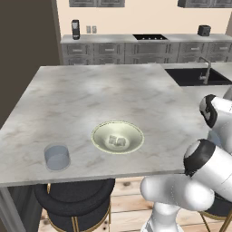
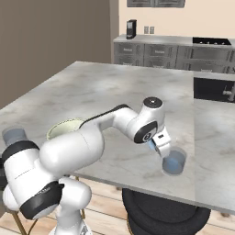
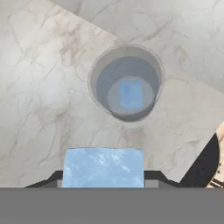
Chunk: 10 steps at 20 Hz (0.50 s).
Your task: There are four ice cubes in the ice bowl. Place two ice cubes in each glass of water.
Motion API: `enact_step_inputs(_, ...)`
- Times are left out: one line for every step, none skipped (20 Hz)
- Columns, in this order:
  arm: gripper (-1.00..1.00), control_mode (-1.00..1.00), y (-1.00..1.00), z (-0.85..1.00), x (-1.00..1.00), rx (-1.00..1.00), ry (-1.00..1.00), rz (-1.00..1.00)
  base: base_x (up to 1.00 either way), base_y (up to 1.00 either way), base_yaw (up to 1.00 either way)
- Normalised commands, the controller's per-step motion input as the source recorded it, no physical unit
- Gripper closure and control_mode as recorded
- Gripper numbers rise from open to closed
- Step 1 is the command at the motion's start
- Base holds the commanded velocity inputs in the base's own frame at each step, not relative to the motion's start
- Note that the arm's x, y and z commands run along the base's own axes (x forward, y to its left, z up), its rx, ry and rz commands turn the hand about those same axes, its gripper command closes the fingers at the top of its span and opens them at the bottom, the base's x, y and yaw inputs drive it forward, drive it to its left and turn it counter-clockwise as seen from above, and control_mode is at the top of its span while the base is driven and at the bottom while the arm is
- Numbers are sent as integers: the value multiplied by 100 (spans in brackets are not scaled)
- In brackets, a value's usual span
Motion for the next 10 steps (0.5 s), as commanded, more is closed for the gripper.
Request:
enact_step_inputs(100, -100, -100, 28, 0, 0, 0, 0, 0, 0, 0)
enact_step_inputs(100, -100, -100, 31, 1, 1, 0, 4, 0, 0, 0)
enact_step_inputs(100, -100, -100, 25, 2, 3, 0, 5, 0, 0, 0)
enact_step_inputs(100, -100, -100, 17, 9, 4, 0, 6, 0, 0, 0)
enact_step_inputs(100, -100, -100, 0, 21, 5, 0, 8, 0, 0, 0)
enact_step_inputs(100, -100, -84, 0, 33, 5, 0, 9, 0, 0, 0)
enact_step_inputs(100, -100, -69, -37, 55, 2, 0, 10, 0, 0, 0)
enact_step_inputs(100, -100, -44, -55, 66, 1, 0, 15, 0, 0, 0)
enact_step_inputs(100, -100, -41, -58, 74, 3, 0, 18, 0, 0, 0)
enact_step_inputs(100, -100, -38, -58, 79, 3, 0, 19, 0, 0, 0)
